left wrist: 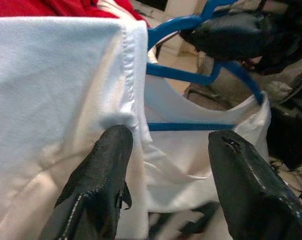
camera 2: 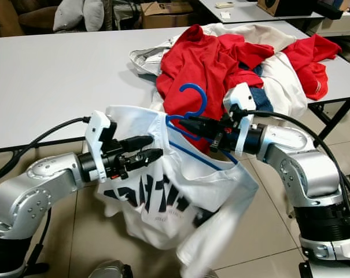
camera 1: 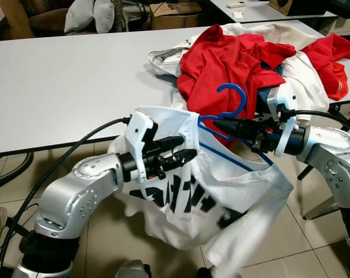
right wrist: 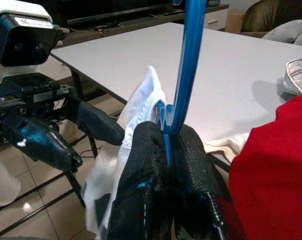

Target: Hang hanger

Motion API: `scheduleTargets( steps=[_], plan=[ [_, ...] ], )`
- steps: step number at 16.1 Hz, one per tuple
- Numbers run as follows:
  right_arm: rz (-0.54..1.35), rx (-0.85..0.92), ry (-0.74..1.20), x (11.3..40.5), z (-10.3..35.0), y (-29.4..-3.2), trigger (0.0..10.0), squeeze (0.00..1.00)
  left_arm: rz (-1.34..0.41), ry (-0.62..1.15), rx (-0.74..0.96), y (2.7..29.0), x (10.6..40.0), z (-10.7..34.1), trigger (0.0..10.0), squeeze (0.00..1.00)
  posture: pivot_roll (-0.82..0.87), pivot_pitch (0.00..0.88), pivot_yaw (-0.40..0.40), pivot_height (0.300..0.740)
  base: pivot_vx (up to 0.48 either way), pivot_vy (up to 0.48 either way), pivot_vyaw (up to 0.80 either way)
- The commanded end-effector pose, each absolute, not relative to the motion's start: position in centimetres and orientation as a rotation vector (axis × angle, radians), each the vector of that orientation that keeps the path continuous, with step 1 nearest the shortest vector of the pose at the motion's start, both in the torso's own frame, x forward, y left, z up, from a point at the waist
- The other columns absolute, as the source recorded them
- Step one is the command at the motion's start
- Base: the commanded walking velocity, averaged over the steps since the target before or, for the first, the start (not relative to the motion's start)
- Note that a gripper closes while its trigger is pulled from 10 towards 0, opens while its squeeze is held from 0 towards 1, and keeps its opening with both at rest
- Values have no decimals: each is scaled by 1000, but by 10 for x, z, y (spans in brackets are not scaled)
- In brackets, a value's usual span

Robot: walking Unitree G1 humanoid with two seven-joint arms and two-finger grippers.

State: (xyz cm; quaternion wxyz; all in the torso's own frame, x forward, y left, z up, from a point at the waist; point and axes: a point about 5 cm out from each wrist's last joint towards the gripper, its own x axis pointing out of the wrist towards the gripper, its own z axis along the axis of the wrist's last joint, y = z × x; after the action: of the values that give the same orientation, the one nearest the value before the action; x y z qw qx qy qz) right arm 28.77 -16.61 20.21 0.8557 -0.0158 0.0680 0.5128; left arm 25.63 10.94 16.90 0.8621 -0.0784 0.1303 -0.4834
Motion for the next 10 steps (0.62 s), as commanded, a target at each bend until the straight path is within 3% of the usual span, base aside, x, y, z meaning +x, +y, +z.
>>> scheduleTargets(
  steps=[1, 10],
  plan=[
    [1085, -45, 94, 288, 215, -165, 10000, 0, -1029, 292, -237, 116, 255, 169, 10000, 1000, -98, 0, -11, 740, 0, 0, 0],
    [1096, -35, 90, 288, 215, -162, 10000, 0, -961, 364, -331, 112, 262, 159, 10000, 1000, -97, 0, -7, 740, 0, 0, 0]
  ],
)
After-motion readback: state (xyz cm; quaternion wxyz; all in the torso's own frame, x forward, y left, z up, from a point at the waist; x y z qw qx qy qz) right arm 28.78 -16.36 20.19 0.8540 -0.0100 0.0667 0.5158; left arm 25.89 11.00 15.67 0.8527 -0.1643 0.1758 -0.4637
